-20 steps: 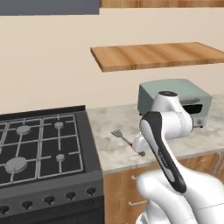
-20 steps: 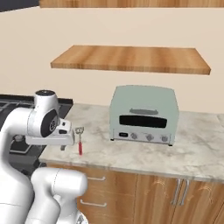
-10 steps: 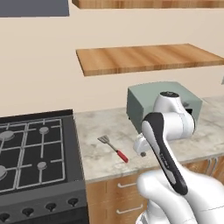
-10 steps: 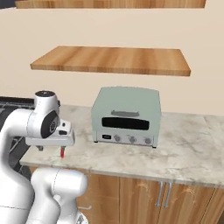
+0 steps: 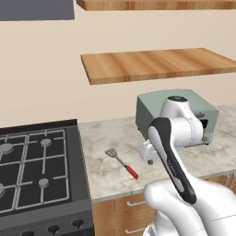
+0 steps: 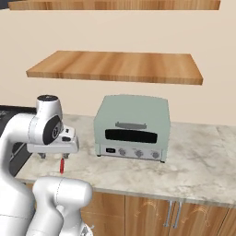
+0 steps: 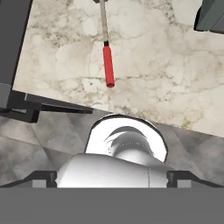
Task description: Put the carrot and lemon in the pot. Retrieve the spatula and lightly stir the vegetables in the pot.
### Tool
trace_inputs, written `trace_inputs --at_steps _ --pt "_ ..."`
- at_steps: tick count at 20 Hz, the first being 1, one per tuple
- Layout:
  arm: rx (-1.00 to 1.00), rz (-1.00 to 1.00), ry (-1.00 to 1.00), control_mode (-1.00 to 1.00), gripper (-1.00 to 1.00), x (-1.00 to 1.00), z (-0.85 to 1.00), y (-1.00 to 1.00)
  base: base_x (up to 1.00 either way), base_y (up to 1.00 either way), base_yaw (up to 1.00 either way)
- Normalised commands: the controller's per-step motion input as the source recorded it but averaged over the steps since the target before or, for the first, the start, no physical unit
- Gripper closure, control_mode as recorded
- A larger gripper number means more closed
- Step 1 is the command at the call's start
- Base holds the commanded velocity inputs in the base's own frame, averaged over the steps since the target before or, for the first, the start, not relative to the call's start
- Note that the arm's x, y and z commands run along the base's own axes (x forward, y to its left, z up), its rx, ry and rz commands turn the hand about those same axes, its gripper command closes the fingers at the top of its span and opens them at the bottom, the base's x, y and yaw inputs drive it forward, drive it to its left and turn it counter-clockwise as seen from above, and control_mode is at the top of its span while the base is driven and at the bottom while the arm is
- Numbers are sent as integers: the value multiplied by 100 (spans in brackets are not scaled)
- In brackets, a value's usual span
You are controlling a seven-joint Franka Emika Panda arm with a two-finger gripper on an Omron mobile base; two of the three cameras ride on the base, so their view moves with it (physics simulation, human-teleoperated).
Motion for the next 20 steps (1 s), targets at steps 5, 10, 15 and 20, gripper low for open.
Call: trace_inputs --at_steps 5,10,15,20 --pt "0 0 2 -100 -100 19 0 14 2 4 -1" --pt "0 0 4 -100 -100 70 -29 32 0 0 0" --pt "0 0 5 -100 -100 52 -34 28 0 0 0" --pt "0 0 -1 -100 -100 23 -60 21 0 0 0"
